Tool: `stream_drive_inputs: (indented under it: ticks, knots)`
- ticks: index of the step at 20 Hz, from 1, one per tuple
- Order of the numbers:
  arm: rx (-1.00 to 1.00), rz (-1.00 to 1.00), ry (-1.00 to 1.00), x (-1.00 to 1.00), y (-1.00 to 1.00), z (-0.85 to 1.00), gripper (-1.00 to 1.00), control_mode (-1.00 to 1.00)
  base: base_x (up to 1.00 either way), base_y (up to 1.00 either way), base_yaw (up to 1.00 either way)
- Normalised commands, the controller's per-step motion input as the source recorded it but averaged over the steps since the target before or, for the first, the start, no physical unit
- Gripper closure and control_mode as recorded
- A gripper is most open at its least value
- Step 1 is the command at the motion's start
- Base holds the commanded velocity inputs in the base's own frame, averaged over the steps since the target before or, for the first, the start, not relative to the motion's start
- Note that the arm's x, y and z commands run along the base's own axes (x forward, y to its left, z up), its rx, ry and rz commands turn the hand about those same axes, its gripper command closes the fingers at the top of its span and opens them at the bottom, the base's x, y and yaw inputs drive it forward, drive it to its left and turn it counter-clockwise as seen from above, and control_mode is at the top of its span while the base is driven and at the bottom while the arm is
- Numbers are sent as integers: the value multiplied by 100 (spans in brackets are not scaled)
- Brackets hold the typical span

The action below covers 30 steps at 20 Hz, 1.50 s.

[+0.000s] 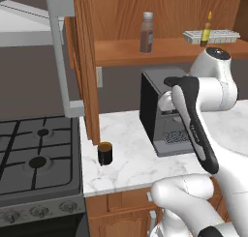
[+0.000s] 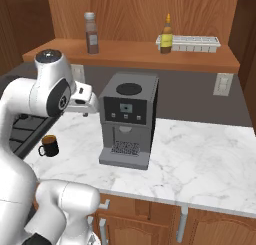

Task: Pick the cinnamon and honey bottle from the cabinet and place them next to the mug.

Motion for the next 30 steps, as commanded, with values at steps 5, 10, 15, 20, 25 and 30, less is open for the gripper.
stream_drive_inputs:
  ticks: [5,10,15,20,25,30]
  knots:
    - [0,0,-12,-11,0,91,-100,-100,0,0,0]
    - [0,0,0,5,9,98,-100,-100,0,0,0]
    - [0,-2,0,8,9,82,-100,-100,0,0,0]
    - [0,-9,1,20,13,65,-100,-100,0,0,0]
    - [0,-11,1,58,0,8,-100,-100,0,0,0]
    - [0,-3,-3,32,2,-1,-100,-100,0,0,0]
